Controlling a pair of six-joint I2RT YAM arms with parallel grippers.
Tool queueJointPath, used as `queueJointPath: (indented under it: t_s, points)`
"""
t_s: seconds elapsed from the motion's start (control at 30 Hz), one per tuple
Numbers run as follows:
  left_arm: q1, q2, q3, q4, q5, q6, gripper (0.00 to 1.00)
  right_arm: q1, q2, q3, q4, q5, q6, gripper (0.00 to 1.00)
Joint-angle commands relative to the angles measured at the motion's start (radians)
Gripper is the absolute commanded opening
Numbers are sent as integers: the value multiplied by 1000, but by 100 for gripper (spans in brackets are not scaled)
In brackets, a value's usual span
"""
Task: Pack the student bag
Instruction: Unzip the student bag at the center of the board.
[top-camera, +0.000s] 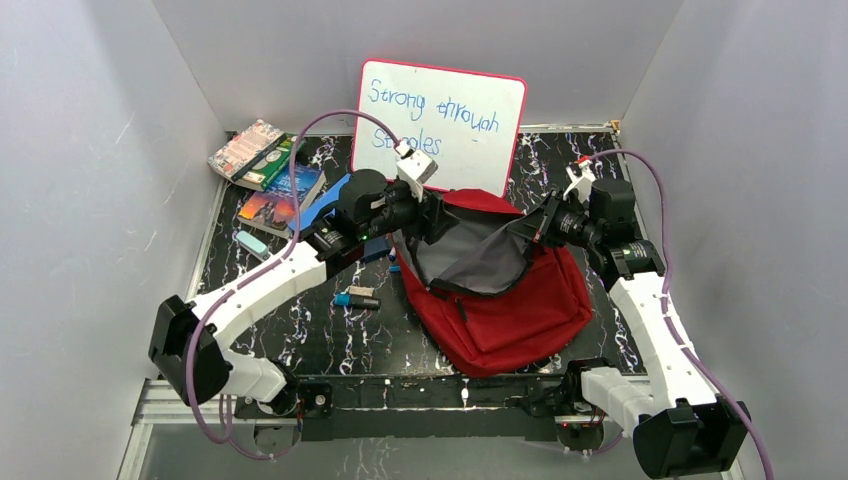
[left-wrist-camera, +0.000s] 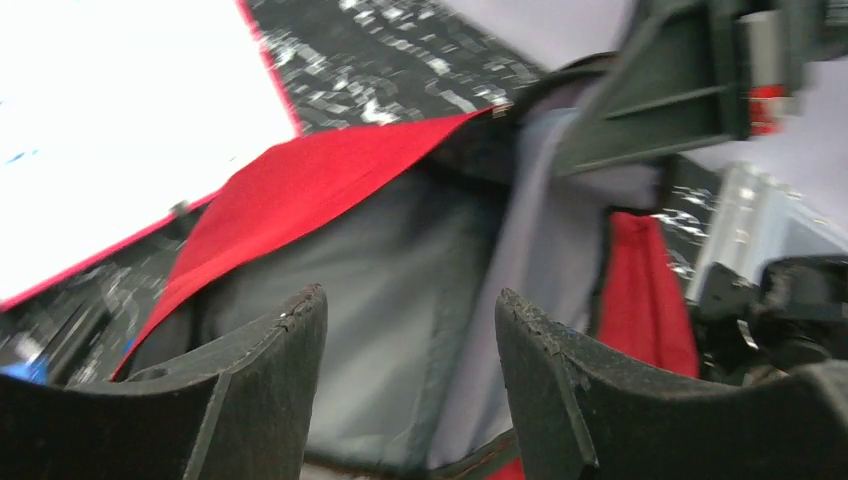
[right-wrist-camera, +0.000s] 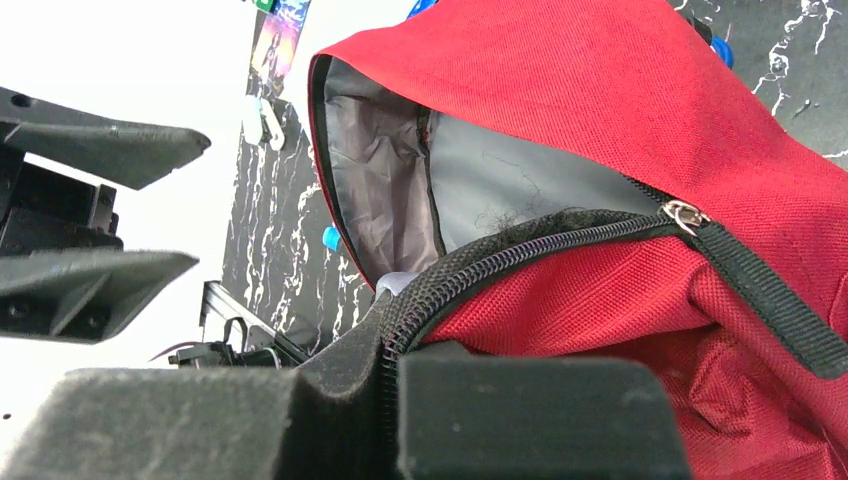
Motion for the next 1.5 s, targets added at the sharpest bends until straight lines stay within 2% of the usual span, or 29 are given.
queueJointPath:
  t_s: [0.0,0.47,0.6,0.83,1.07,1.13,1.3,1.33,1.47]
  points:
    - [-6,27,-23,163,262,26,60,-1,-22,8,115,-33,15,7]
    - [-34,285,116,206,418,24,60,-1,-35,-17,132,-102,-2,9]
    - [-44,300,125,241,477,1,60,-1,-33,-20,132,-101,-7,9]
    - [-52,301,132,217,464,2,58,0,-35,-23,126,-98,-13,11]
    - [-67,371,181,199,486,-4,51,1,-41,-16,124,-103,-18,13]
    - [-73,391,197,198,497,-4,45,-1,-44,-18,121,-100,-21,14]
    - [-75,420,228,153,511,17,5,0,-47,-7,83,-62,-55,28]
    - [-75,421,229,143,507,22,0,0,-54,1,58,-36,-70,31]
    - [-76,412,211,126,482,36,0,0,-101,35,-41,204,-83,43]
